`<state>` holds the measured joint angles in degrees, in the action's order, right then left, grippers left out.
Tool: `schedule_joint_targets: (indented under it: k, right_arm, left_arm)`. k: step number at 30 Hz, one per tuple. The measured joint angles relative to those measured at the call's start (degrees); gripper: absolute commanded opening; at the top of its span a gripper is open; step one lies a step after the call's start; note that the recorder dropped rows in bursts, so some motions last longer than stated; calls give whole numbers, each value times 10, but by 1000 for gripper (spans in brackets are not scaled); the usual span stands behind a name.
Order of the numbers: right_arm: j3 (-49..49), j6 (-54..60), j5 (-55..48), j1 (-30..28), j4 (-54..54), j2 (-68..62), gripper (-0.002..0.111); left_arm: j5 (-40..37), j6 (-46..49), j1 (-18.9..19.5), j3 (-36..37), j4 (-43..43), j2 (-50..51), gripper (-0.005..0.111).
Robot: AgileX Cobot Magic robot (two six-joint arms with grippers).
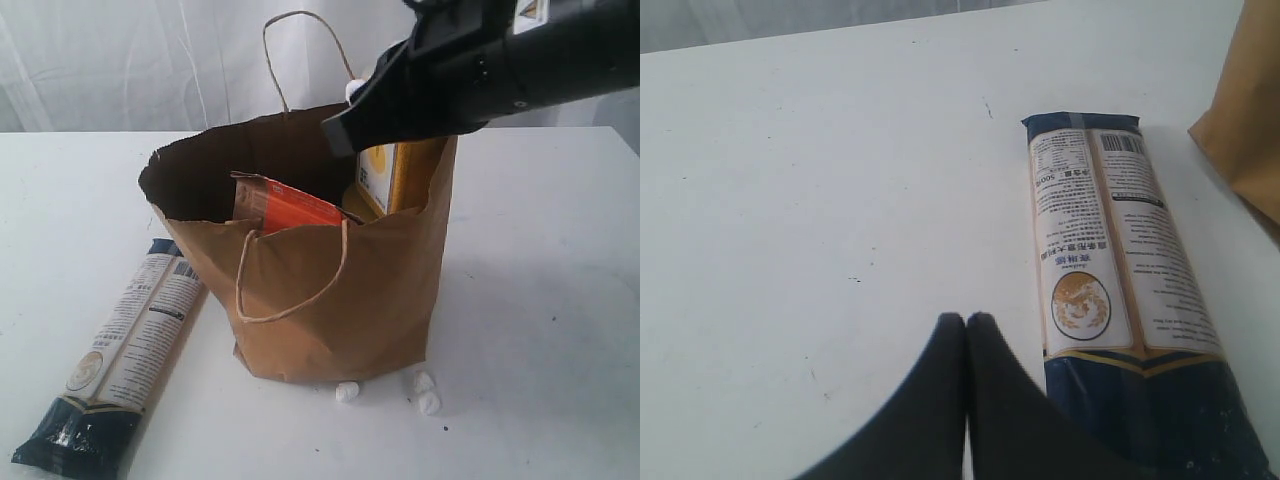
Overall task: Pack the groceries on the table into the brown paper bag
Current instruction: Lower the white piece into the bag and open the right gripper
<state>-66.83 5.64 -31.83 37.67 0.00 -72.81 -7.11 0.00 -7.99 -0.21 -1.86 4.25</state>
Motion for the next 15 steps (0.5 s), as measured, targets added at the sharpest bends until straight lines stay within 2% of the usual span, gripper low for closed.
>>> schedule_joint_targets:
  k: [15]
  right_arm:
    - [-32,11,-8,0,-17,-81,0]
  left_arm:
    - [0,0,0,0,0,0,0]
